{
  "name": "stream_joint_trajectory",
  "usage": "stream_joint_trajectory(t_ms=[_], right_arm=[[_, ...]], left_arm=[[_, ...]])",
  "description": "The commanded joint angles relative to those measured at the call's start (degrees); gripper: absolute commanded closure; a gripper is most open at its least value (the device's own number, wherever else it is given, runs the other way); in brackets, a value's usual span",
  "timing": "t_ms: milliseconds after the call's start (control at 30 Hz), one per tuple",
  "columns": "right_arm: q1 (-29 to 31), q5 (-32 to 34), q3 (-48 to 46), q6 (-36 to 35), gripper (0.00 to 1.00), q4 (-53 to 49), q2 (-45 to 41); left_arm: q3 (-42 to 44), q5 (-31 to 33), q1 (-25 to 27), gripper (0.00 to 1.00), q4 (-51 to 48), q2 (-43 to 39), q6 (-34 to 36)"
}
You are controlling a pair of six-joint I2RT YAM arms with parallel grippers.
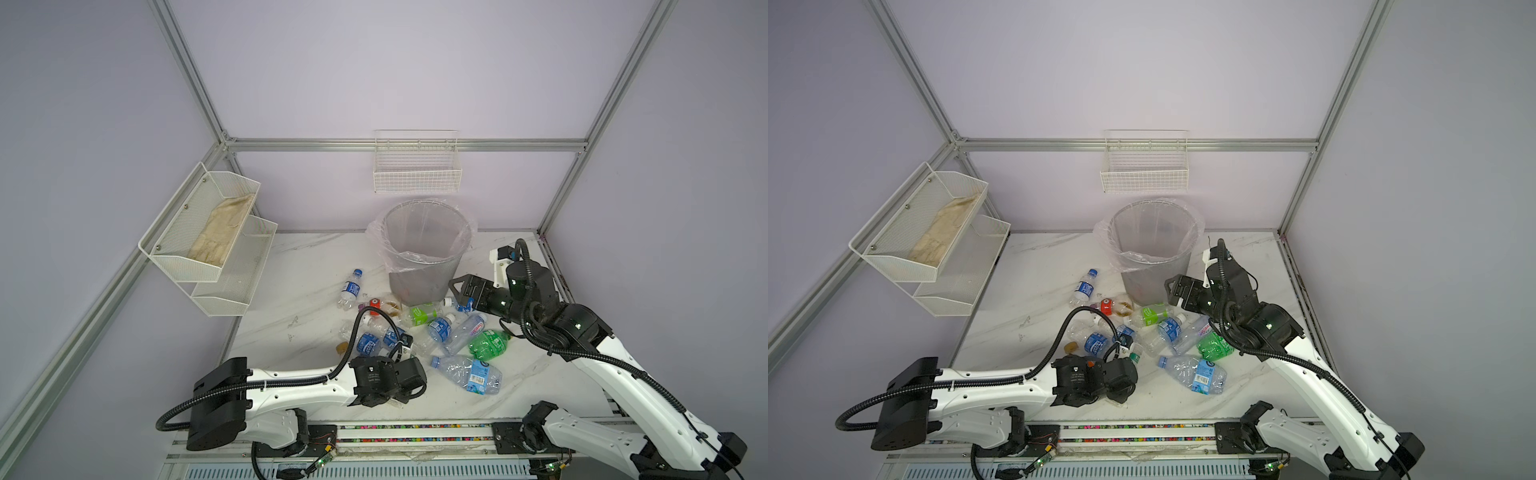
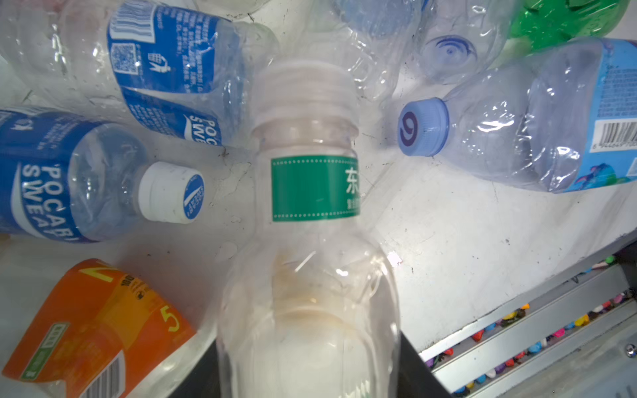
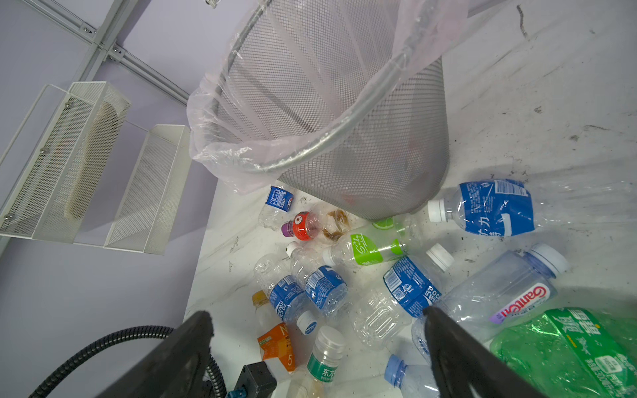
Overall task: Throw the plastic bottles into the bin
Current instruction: 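Lift the green-labelled bottle with the left gripper over the wastebasket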
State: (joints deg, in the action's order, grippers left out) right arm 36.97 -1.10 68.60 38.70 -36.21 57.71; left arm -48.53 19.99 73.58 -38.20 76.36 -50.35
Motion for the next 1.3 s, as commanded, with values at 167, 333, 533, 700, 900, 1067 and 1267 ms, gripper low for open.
stream_joint_trajectory(t_ms=[167,333,533,700,900,1067,1267], right_arm=[[0.1,-1.9,-1.6,4.5,0.03,2.3,-2.0],[0.1,-3.5,-1.0,2.0,0.02,2.9,1.2],[0.0,-2.2,-0.6,0.7,0.02,2.3,1.8],[0.1,0.1,1.4,0.3,0.02,-2.3,0.6],[0.0,7.0,-1.1,3.4,0.03,-5.9,-5.1],[0.1,5.5,-5.4,6.0,0.02,-3.6,-7.7],[0.1,2.8,-5.6,3.4,0.03,-2.7,-3.7]], left_arm=[[-9.0,2.6,0.2,0.60,-3.3,-4.6,1.7],[-9.8,5.7,0.1,0.61,-5.9,-8.2,0.5],[-13.1,7.2,0.2,0.60,-9.0,-9.9,0.5],[-16.2,8.4,0.2,0.60,-9.1,-12.0,0.8],[-21.6,9.7,0.2,0.60,-9.3,-12.7,6.1],[-29.2,12.5,0.1,0.61,-10.4,-12.9,12.5],[-43.3,14.6,-1.2,0.60,-12.5,-8.8,22.0]])
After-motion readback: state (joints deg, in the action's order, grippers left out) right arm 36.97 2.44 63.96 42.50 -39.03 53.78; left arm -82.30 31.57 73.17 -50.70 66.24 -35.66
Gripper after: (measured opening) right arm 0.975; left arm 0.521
